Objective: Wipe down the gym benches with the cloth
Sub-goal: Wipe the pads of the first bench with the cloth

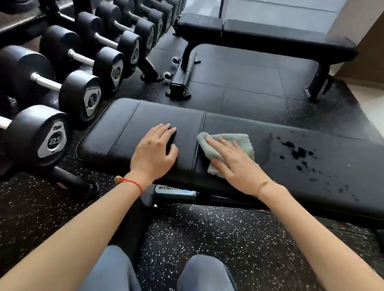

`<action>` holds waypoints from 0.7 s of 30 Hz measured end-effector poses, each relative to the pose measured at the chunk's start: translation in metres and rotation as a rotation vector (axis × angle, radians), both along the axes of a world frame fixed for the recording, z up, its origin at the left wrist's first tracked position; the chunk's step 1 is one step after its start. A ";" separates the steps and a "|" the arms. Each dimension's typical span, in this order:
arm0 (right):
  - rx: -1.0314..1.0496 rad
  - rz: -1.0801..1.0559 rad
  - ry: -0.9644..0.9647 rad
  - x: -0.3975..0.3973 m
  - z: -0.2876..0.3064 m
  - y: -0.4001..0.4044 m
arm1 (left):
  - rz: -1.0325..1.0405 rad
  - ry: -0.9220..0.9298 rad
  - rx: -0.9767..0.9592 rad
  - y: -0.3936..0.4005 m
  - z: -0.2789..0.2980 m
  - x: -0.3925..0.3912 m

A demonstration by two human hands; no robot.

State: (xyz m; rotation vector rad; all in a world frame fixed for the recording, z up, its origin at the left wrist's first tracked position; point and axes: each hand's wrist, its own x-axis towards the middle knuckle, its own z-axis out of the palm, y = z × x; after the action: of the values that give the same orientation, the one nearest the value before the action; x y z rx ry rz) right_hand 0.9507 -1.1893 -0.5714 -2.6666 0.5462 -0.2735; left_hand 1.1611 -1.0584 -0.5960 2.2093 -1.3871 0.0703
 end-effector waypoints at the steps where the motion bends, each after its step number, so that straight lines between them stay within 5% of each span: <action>1: 0.006 0.004 -0.003 -0.023 0.001 -0.008 | 0.003 0.003 -0.001 0.000 -0.001 0.000; 7: -0.035 -0.247 0.153 0.016 0.004 -0.083 | 0.026 0.015 -0.009 0.000 -0.001 -0.001; 10: -0.045 -0.127 0.140 0.045 0.005 -0.051 | 0.030 0.014 -0.013 0.000 0.001 -0.001; 14: -0.069 0.151 0.057 -0.020 0.002 0.013 | 0.018 0.036 -0.005 0.000 0.002 0.001; 17: -0.238 0.171 0.101 -0.062 -0.003 0.024 | 0.017 0.037 0.002 0.000 0.000 0.001; 21: -0.488 0.156 0.140 -0.009 -0.014 0.037 | 0.011 0.030 -0.002 -0.002 0.000 0.000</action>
State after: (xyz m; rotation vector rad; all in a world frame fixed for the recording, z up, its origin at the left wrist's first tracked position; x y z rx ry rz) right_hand 0.9419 -1.1524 -0.5859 -3.2010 0.3412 -0.1932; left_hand 1.1612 -1.0606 -0.5958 2.2081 -1.3583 0.0425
